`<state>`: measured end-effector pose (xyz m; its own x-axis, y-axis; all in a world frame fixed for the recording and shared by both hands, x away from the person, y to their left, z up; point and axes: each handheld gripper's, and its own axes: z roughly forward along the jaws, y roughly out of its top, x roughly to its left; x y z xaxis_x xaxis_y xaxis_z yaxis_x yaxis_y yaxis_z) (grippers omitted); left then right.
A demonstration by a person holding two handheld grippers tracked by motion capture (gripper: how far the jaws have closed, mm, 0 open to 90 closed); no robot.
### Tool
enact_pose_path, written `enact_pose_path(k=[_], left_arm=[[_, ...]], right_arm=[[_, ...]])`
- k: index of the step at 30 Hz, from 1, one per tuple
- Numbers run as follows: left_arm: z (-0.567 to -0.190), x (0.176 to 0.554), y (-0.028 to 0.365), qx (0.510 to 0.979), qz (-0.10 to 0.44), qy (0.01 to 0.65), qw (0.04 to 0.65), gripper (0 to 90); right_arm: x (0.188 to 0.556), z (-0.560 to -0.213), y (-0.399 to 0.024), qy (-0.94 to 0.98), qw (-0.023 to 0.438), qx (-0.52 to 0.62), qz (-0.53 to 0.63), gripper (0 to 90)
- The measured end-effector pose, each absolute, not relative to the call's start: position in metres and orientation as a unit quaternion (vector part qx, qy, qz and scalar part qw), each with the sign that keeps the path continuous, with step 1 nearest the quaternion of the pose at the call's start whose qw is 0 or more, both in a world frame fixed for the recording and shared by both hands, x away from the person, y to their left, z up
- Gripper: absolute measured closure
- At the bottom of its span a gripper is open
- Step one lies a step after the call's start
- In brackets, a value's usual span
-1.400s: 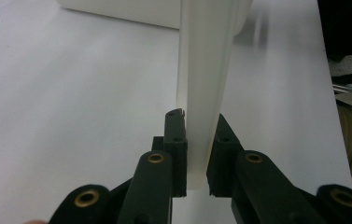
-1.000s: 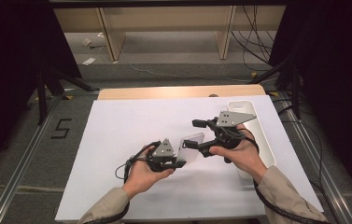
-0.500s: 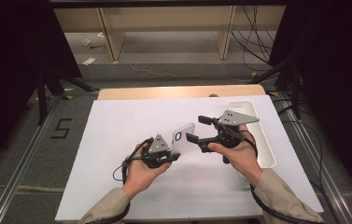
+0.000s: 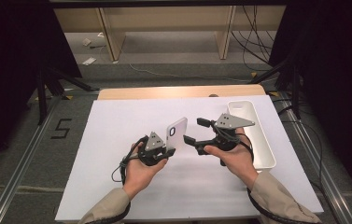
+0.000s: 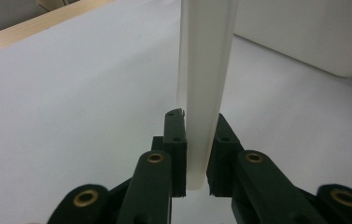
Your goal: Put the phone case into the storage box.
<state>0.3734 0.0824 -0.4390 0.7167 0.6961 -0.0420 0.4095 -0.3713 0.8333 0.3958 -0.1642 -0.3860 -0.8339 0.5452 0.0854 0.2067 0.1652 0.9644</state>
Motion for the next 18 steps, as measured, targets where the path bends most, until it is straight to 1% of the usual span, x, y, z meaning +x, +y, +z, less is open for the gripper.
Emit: enact_pose_path(k=[8,18], left_arm=[[-0.440,0.373,0.077,0.810,0.156,0.349,0.445,80.3],[-0.440,0.371,0.061,0.810,0.137,0.345,0.454,80.3]], right_arm=[[0.394,-0.391,-0.159,0.747,0.143,0.261,0.594,16.7],[0.390,-0.390,-0.154,0.733,0.163,0.276,0.600,15.7]])
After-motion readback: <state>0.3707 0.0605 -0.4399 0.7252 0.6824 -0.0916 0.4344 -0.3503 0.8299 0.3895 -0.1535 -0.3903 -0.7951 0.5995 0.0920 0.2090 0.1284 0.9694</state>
